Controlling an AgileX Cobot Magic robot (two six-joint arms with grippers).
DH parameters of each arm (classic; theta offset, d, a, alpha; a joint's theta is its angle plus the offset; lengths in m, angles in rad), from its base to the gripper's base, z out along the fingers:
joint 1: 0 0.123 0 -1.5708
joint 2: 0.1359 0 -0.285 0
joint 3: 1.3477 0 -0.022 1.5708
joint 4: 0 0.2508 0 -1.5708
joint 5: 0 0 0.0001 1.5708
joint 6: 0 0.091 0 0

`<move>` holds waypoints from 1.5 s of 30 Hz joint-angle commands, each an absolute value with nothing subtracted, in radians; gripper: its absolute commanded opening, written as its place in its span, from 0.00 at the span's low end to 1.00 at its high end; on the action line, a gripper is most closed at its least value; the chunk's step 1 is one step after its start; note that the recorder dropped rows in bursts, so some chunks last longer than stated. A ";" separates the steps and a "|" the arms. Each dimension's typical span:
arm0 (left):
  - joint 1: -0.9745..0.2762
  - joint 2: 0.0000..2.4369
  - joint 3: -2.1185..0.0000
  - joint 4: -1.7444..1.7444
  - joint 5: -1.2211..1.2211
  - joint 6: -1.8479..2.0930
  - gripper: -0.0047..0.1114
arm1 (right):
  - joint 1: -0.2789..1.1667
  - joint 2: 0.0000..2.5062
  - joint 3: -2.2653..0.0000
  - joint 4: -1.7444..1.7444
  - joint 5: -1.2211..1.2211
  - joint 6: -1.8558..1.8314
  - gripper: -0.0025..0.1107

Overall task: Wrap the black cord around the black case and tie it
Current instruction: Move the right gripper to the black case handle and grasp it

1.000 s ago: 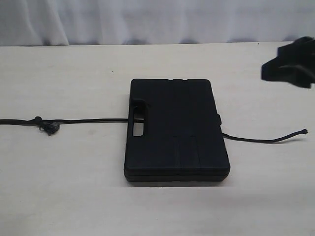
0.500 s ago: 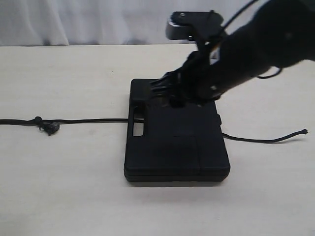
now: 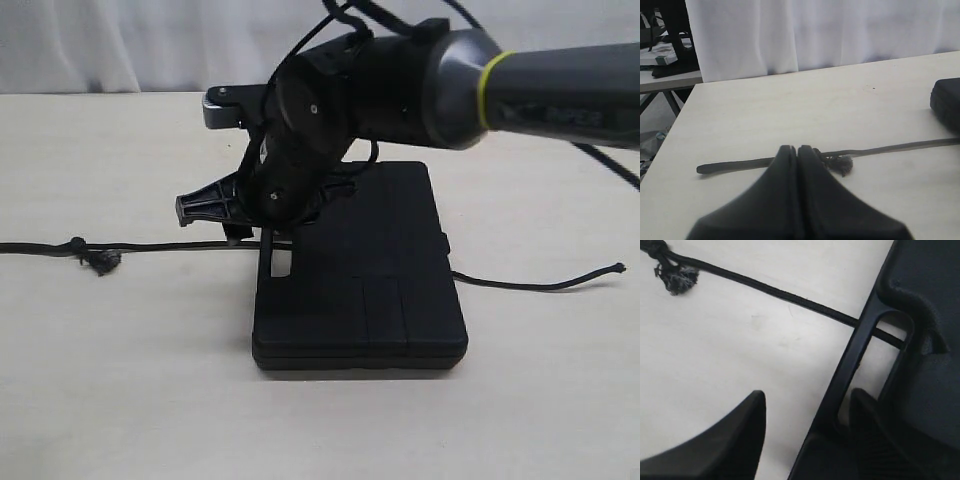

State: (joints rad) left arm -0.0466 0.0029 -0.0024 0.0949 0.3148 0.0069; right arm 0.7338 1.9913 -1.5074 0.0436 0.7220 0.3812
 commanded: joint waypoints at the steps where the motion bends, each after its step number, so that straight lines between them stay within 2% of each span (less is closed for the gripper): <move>1: -0.047 0.000 0.000 0.094 0.309 0.005 0.04 | 0.734 2.046 -1.534 0.035 0.732 0.395 0.46; 12: -0.047 0.000 0.000 0.094 0.309 0.005 0.04 | 0.733 2.081 -1.534 -0.097 0.697 0.521 0.46; 45: -0.047 0.000 0.000 0.094 0.309 0.005 0.04 | 0.733 2.165 -1.534 -0.098 0.628 0.538 0.45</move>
